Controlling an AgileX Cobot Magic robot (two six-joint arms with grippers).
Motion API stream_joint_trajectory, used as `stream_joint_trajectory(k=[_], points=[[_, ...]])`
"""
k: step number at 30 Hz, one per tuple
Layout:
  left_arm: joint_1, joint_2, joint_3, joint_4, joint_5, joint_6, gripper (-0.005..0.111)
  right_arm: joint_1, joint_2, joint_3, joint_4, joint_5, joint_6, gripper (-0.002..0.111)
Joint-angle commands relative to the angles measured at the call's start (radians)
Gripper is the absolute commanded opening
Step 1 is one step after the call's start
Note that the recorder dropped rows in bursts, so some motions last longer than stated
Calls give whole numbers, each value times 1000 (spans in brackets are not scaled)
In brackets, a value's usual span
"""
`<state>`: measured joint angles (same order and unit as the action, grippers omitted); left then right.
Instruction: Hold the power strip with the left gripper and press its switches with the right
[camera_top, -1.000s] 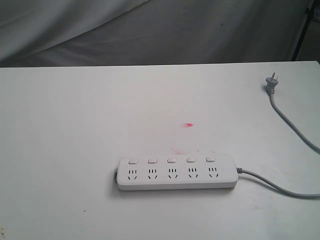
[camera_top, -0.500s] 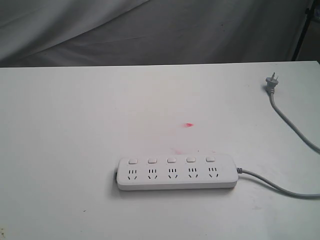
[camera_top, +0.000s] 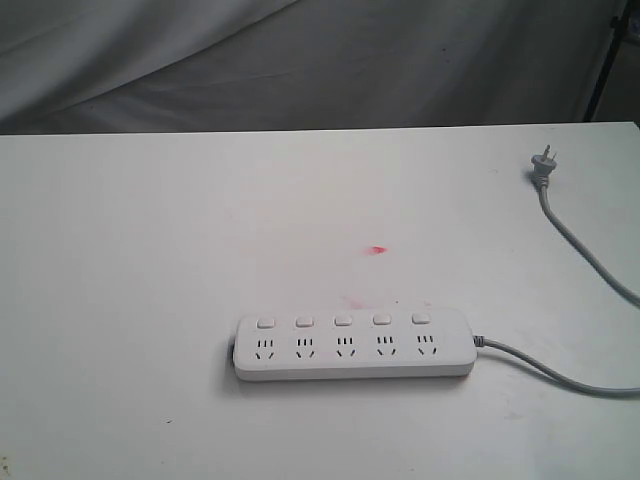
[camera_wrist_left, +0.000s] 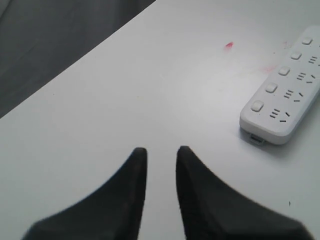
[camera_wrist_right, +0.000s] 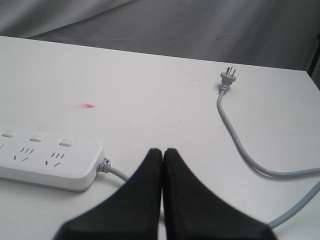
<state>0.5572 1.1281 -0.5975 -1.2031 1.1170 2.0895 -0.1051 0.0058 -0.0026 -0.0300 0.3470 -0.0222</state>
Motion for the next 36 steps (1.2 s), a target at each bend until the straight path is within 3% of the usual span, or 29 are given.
stream_joint_trajectory(k=[1, 4, 9, 16, 29, 36], points=[[2, 3, 5, 33, 12, 3, 52, 3, -6, 3, -9, -1, 1, 0], [2, 3, 5, 38, 12, 3, 69, 3, -6, 3, -9, -1, 1, 0], [2, 3, -2, 83, 3, 3, 82, 3, -6, 3, -9, -1, 1, 0], [2, 3, -2, 265, 5, 3, 83, 3, -6, 3, -9, -1, 1, 0], [1, 3, -2, 291, 16, 3, 83, 3, -6, 3, -9, -1, 1, 0], [-103, 3, -2, 291, 12, 3, 83, 3, -6, 3, -9, -1, 1, 0]])
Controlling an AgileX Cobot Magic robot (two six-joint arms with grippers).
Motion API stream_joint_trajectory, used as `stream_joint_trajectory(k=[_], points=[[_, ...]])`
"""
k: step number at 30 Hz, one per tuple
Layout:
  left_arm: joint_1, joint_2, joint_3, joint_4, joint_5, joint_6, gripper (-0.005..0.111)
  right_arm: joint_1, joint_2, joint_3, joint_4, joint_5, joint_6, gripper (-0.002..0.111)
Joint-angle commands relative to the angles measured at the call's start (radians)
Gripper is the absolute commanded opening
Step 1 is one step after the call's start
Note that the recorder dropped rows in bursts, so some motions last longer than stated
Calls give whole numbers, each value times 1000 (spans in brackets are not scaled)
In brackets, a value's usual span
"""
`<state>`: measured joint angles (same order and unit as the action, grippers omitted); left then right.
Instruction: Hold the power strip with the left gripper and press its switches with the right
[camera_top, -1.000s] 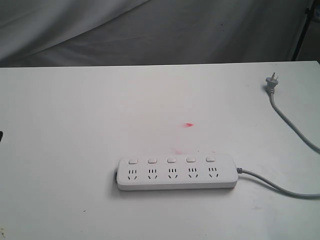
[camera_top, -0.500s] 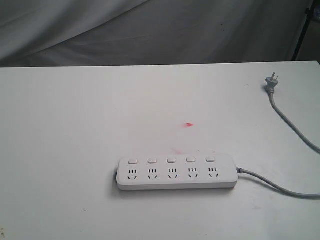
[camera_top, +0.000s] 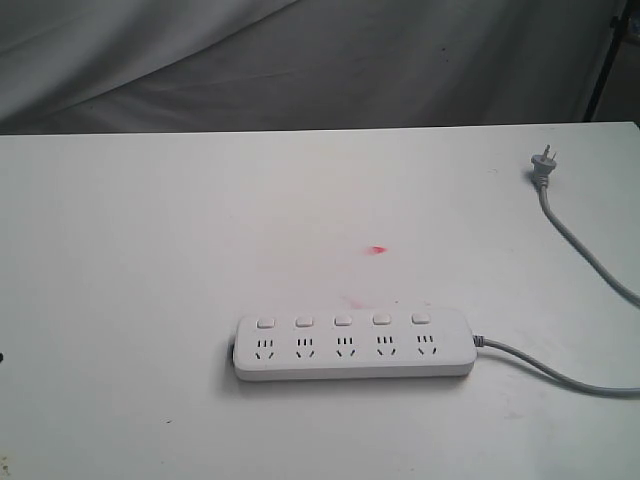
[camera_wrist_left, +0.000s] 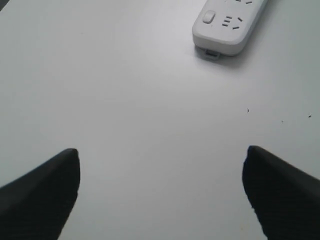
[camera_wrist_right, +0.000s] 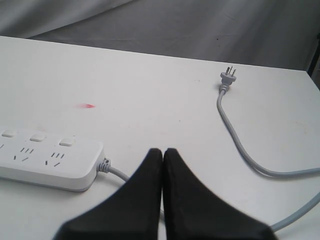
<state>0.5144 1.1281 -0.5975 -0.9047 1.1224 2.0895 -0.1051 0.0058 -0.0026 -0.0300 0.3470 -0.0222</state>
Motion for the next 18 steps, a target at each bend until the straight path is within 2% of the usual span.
stream_joint_trajectory(k=[1, 9, 18], points=[[-89, 3, -2, -8, 3, 3, 83, 3, -6, 3, -9, -1, 1, 0], [-242, 62, -2, -32, -90, 3, 83, 3, -6, 3, -9, -1, 1, 0], [-372, 232, -2, -36, -304, 3, 83, 3, -6, 3, -9, -1, 1, 0]])
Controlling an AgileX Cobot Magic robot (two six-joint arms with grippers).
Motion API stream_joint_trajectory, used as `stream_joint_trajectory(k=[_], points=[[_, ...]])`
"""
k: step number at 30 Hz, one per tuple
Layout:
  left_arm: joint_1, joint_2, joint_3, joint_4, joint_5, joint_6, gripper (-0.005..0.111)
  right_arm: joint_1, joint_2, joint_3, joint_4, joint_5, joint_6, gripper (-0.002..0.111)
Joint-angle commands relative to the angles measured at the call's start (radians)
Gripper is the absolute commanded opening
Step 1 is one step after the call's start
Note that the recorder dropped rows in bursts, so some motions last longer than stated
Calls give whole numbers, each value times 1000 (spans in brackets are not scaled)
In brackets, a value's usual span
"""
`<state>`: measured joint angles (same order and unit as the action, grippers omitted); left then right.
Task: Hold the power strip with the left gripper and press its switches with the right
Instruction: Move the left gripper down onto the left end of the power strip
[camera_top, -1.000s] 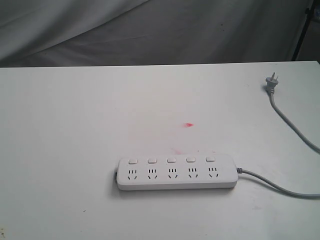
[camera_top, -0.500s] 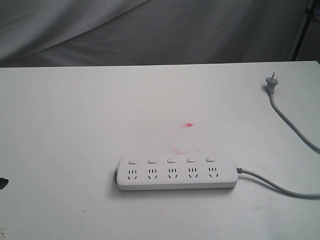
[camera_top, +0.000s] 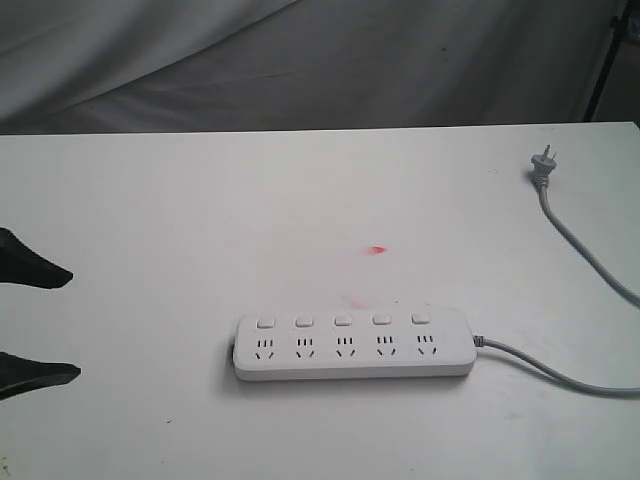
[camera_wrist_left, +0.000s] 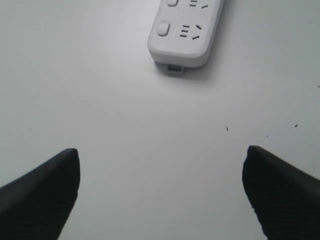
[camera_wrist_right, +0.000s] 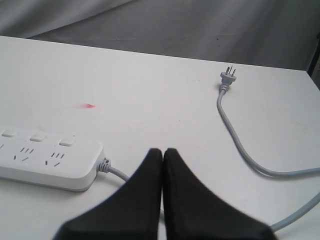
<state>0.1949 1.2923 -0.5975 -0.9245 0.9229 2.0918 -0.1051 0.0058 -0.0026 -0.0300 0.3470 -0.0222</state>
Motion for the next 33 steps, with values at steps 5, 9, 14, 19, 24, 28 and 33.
stream_joint_trajectory(k=[5, 9, 14, 19, 24, 28, 33], points=[[-107, 189, -76, -25, -149, 1, 83, 3, -6, 3, -9, -1, 1, 0], [-125, 278, -146, -55, -60, 1, 83, 3, -6, 3, -9, -1, 1, 0], [-125, 391, -237, -67, -7, 1, 83, 3, -6, 3, -9, -1, 1, 0], [-130, 486, -282, -67, -2, 1, 83, 3, -6, 3, -9, -1, 1, 0], [-168, 537, -304, -65, -1, 1, 83, 3, -6, 3, -9, -1, 1, 0], [-231, 539, -304, -61, -33, 1, 83, 3, -6, 3, -9, -1, 1, 0], [-301, 539, -304, -68, -102, 1, 83, 3, -6, 3, -9, -1, 1, 0]])
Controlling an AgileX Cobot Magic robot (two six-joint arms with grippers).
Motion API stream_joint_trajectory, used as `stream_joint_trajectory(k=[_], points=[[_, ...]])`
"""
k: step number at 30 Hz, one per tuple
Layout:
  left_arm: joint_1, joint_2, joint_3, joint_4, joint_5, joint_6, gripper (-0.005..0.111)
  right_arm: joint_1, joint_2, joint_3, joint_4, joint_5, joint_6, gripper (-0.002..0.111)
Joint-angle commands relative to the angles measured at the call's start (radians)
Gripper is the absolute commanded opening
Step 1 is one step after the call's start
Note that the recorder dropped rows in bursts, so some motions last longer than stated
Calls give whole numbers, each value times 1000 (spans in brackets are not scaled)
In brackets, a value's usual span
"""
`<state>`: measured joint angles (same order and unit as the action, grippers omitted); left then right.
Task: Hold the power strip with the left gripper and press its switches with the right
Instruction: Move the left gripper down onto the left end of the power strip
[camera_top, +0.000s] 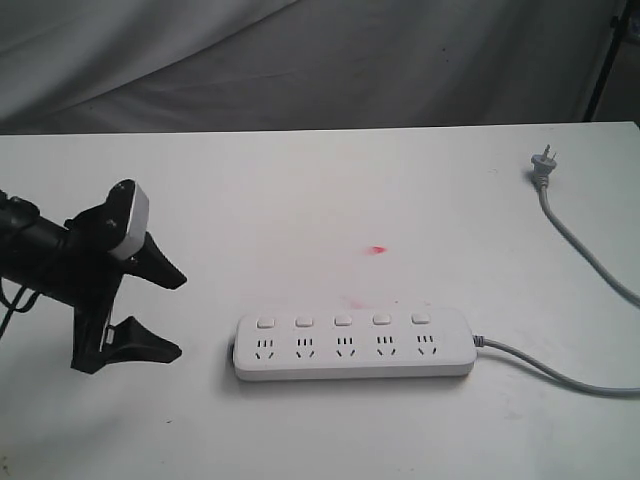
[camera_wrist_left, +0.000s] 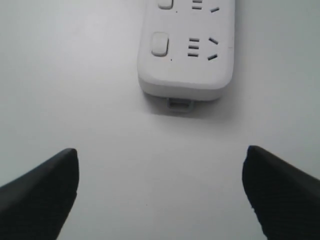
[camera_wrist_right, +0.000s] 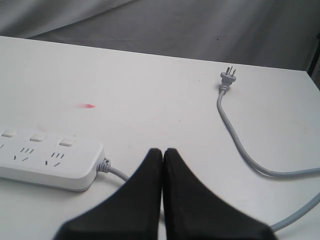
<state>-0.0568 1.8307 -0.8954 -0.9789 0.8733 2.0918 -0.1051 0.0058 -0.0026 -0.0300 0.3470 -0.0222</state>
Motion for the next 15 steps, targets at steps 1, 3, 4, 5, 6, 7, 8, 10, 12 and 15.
stream_joint_trajectory(k=[1, 3, 4, 5, 6, 7, 8, 10, 12, 15], points=[[-60, 1, -6, -13, -69, 1, 83, 3, -6, 3, -9, -1, 1, 0], [-83, 1, -6, -15, -90, 1, 83, 3, -6, 3, -9, -1, 1, 0], [-97, 1, -6, -17, -92, 1, 83, 3, -6, 3, -9, -1, 1, 0], [-104, 1, -6, -31, -92, 1, 83, 3, -6, 3, -9, -1, 1, 0], [-110, 1, -6, -50, -92, 1, 83, 3, -6, 3, -9, -1, 1, 0], [-110, 1, -6, -63, -94, 1, 83, 3, -6, 3, -9, -1, 1, 0], [-110, 1, -6, -93, -92, 1, 83, 3, -6, 3, -9, -1, 1, 0], [-110, 1, -6, -118, -92, 1, 83, 3, -6, 3, -9, -1, 1, 0], [-110, 6, -22, -120, -87, 1, 83, 3, -6, 3, -9, -1, 1, 0], [-110, 41, -47, -152, -40, 1, 83, 3, -6, 3, -9, -1, 1, 0]])
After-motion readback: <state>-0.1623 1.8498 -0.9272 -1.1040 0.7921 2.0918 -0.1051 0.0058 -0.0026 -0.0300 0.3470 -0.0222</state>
